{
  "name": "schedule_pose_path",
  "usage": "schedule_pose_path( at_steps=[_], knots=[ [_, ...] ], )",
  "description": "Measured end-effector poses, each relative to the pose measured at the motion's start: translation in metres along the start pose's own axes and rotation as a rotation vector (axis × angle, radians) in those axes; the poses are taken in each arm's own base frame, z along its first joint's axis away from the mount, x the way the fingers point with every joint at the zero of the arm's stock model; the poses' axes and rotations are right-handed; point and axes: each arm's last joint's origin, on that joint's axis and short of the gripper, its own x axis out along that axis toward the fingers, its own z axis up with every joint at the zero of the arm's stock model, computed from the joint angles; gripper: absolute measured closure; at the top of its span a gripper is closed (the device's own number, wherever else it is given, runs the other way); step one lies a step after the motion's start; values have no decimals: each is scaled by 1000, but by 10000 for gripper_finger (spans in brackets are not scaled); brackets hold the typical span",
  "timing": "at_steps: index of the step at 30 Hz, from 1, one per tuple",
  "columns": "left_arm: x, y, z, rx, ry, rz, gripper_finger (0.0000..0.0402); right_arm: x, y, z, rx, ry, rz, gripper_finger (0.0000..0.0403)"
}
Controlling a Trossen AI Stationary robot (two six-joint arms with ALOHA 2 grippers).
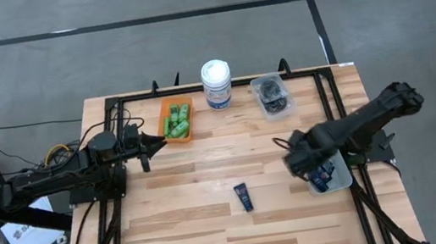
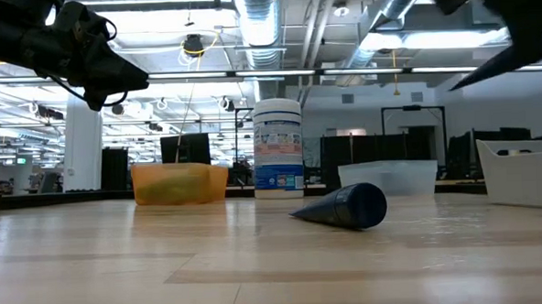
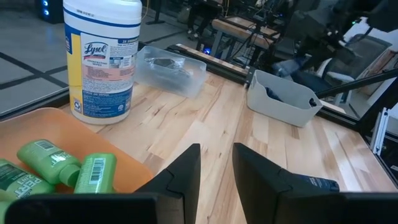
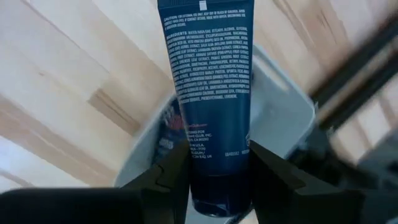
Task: Pick & Place Travel size toiletries
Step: Put the blue shave cream into the gray bin
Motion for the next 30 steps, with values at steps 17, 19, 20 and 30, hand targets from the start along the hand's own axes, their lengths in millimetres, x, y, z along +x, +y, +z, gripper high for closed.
schedule_pose_path(
  at_steps=[17,19,20,30],
  knots=[
    [0,0,0,0,0,0,312,37,9,-61,473,77,-87,280],
    [0,0,0,0,0,0,312,40,11,-59,485,80,-70,280],
    [0,0,0,0,0,0,312,41,11,-58,490,82,-64,280],
    [0,0,0,0,0,0,312,52,18,-41,502,92,-101,280]
  ],
)
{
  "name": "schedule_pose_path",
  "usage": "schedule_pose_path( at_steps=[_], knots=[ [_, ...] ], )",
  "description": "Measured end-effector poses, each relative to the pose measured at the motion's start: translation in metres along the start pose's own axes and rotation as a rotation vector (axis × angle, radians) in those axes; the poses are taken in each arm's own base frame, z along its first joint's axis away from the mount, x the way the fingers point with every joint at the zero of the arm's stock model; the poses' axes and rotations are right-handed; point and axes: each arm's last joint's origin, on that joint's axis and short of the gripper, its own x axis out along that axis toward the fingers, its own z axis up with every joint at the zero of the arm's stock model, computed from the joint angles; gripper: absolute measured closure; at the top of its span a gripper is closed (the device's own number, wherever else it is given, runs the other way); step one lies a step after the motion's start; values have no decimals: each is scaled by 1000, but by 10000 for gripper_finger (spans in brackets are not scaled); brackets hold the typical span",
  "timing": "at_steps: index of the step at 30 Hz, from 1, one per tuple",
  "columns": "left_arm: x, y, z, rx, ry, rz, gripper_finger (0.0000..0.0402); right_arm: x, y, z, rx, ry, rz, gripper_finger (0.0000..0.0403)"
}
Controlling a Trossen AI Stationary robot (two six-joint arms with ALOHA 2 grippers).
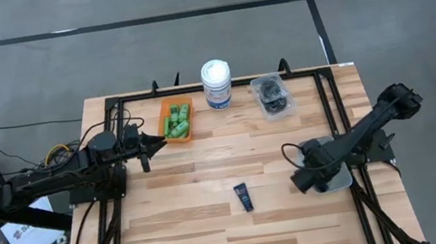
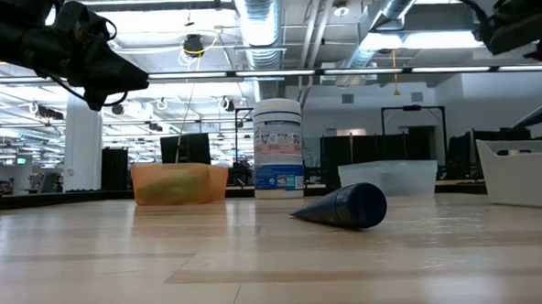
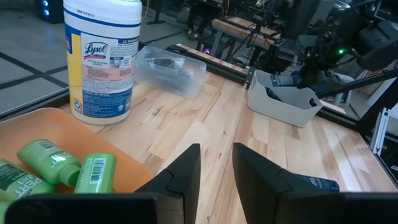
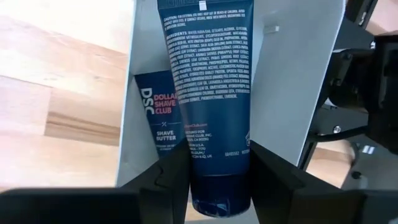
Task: Pick & Place Travel size toiletries
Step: Put the blue shave cream into the gray bin
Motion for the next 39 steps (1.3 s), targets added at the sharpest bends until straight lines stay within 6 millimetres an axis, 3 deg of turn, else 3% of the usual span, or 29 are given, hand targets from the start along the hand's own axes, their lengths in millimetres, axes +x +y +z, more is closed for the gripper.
schedule_pose_path(
  at_steps=[10,17,22,27,32,35,39],
  knots=[
    [0,0,0,0,0,0,312,18,22,14,-84,21,-109,271],
    [0,0,0,0,0,0,312,27,33,27,-145,49,-116,206],
    [0,0,0,0,0,0,312,21,31,36,-153,56,-61,164],
    [0,0,0,0,0,0,312,-7,36,42,-130,18,146,160],
    [0,0,0,0,0,0,312,-31,64,49,-147,-21,477,169],
    [0,0,0,-2,0,0,312,-34,87,53,-186,-52,600,178],
    [0,0,0,-5,0,0,312,-28,116,56,-232,-43,612,187]
  ],
)
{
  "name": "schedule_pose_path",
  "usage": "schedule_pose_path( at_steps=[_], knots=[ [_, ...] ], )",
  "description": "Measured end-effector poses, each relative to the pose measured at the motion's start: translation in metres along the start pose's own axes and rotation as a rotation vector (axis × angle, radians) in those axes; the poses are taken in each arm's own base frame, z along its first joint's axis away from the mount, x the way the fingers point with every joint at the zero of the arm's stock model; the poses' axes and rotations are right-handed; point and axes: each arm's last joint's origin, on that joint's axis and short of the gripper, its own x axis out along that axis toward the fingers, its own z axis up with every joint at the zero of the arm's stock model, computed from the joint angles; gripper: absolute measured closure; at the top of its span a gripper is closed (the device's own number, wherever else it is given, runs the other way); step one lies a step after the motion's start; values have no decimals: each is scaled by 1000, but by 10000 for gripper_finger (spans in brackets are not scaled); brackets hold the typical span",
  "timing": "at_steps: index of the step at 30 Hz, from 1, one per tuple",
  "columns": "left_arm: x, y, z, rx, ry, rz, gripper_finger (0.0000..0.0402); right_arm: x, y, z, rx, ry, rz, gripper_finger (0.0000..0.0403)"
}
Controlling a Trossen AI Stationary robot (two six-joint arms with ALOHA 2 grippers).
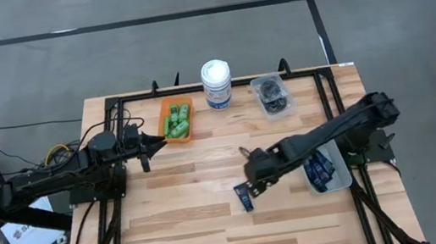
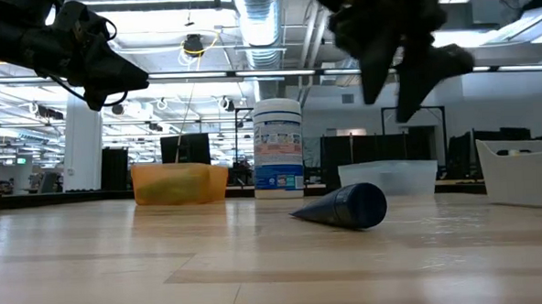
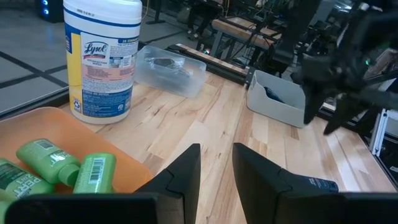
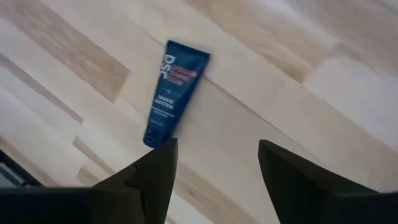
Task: Pick & Place Travel size toiletries
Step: Put the blue shave cream into the gray bin
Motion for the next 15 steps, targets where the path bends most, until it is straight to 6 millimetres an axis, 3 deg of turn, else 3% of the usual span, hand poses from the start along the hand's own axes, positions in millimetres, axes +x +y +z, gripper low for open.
schedule_pose_path(
  at_steps=[7,15],
  knots=[
    [0,0,0,-6,0,0,312,34,37,10,-94,65,-24,188],
    [0,0,0,-6,1,-10,312,57,66,18,-182,112,-126,183]
  ],
)
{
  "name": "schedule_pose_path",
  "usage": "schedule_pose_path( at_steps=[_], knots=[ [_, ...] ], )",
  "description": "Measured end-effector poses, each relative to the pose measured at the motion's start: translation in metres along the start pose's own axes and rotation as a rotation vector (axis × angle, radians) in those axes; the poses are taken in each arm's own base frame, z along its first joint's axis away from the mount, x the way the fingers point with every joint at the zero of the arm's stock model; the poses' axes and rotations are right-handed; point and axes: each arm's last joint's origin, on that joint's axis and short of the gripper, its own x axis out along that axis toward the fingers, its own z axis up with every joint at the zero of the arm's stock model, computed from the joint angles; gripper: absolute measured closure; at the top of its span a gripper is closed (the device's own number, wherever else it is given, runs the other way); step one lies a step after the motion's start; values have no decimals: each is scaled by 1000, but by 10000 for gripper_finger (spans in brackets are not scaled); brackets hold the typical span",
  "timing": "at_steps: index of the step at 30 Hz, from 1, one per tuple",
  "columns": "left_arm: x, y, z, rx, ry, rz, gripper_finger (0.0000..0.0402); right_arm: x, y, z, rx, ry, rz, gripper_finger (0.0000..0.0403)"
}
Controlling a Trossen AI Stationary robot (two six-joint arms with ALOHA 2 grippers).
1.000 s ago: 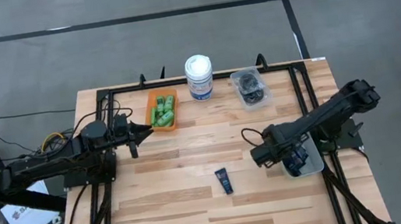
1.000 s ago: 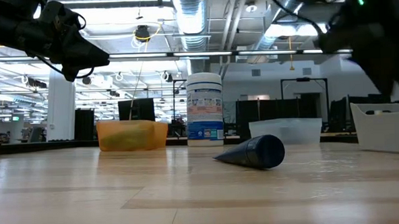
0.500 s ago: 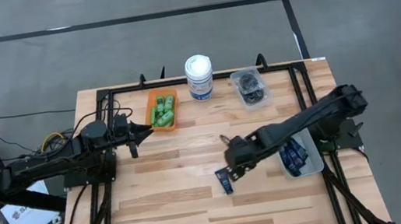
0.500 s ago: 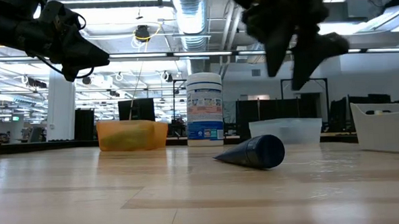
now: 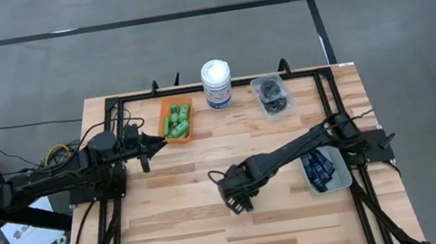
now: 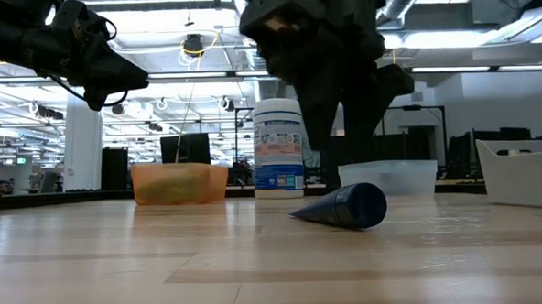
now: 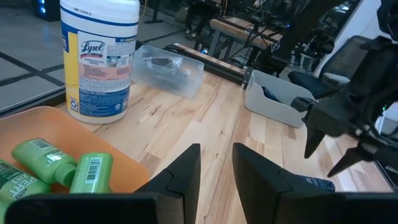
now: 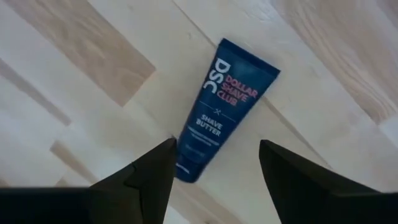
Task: Pick & Place Travel size toiletries
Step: Put the blue shave cream into the gray bin
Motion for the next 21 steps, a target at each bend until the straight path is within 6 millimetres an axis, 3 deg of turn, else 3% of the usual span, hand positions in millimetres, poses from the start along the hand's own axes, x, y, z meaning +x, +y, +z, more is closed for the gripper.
schedule_pose_path(
  at_steps=[8,21],
  knots=[
    [0,0,0,1,1,0,312,10,4,3,5,25,-44,152],
    [0,0,0,2,2,-1,312,22,7,-3,10,3,-2,152]
  ],
)
